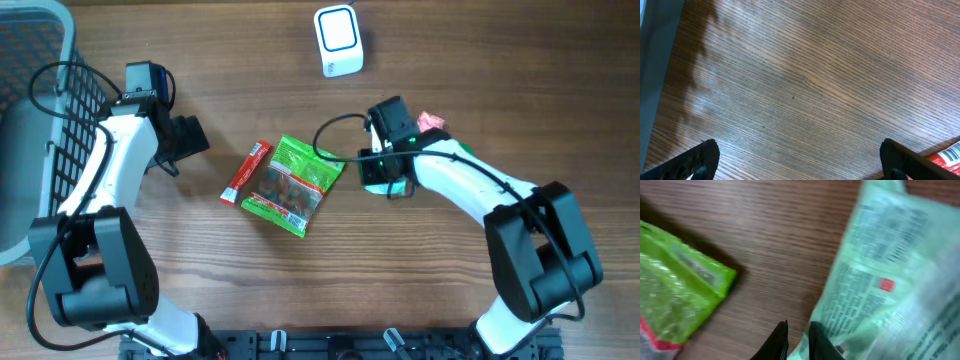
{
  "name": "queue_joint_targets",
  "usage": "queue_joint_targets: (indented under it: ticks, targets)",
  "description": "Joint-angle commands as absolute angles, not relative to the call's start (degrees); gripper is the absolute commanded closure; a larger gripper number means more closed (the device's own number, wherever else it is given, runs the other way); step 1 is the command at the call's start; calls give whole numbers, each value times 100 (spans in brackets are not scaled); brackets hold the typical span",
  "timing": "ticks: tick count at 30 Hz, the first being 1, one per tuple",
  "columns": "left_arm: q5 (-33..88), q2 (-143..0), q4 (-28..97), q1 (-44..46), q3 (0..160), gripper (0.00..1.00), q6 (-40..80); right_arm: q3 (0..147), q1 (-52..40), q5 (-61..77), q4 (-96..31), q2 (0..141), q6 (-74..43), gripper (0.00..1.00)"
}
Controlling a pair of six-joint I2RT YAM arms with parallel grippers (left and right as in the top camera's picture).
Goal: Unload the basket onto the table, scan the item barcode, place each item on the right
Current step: 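Carry the light-green packet right and set it beside the jar, then move the right gripper to the green-red snack bag and grasp it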
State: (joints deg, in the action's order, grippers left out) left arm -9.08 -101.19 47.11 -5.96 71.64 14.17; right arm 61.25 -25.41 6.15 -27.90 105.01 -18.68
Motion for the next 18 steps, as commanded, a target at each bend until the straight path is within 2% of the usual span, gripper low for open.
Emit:
queue_joint_targets:
  ticks: [1,3,11,15,18]
  targets:
    - [-878,-10025,4711,-624,7244,0,1369,6038,-2530,-956,-3212,10551,-1944,88]
    - [-878,-10025,4711,-624,7244,0,1369,6038,-2473,-1188,-3352,10551,-1946,91]
    - [-878,-10025,4711,-624,7244,0,1369,6049,-2141,-1144,-3463,10457,-1898,88]
    - [-878,-10025,4711,-624,7244,0,1369,6195,-2169,215,-3361,10265,-1103,82]
    - [-878,-10025,4711,-624,7244,0,1369,6305,-2222,2147,-3072,10136,-617,87]
